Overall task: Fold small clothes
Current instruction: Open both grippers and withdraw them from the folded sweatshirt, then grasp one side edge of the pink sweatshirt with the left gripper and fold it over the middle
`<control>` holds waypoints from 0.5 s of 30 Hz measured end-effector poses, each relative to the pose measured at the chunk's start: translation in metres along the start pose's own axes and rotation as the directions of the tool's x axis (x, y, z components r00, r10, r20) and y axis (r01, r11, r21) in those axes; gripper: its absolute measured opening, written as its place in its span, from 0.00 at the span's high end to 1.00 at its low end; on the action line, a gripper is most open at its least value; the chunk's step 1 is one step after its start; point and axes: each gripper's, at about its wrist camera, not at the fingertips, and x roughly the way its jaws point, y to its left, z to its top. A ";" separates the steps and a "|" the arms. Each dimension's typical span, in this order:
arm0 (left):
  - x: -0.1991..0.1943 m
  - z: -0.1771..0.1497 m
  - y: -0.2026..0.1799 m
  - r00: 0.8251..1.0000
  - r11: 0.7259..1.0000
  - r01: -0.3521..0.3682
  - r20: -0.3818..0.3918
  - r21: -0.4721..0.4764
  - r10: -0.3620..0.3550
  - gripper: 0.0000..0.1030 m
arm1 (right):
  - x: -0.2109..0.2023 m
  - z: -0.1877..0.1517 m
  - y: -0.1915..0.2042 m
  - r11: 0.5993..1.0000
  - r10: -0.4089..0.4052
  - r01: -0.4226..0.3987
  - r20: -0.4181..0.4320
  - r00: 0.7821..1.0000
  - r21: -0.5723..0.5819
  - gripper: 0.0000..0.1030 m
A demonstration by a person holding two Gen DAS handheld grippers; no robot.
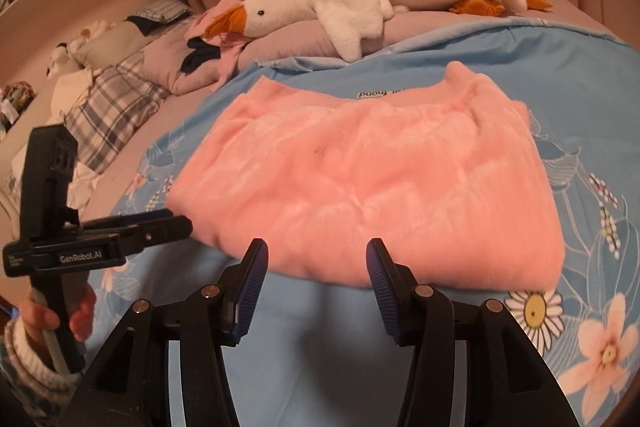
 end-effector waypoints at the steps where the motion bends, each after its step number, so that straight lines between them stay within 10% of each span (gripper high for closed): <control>1: -0.001 -0.003 0.003 1.000 1.000 0.014 -0.006 -0.018 -0.015 0.31 | -0.001 -0.001 0.000 1.000 0.005 -0.005 0.001 1.000 0.006 0.50; 7: -0.004 -0.016 0.037 0.994 0.968 0.111 0.010 -0.226 -0.112 0.26 | -0.005 -0.007 0.005 0.999 0.028 -0.028 0.002 1.000 0.029 0.38; 15: 0.013 -0.025 0.088 0.966 0.820 0.256 0.096 -0.512 -0.242 0.26 | 0.002 -0.008 0.011 0.998 0.051 -0.051 0.010 0.999 0.024 0.38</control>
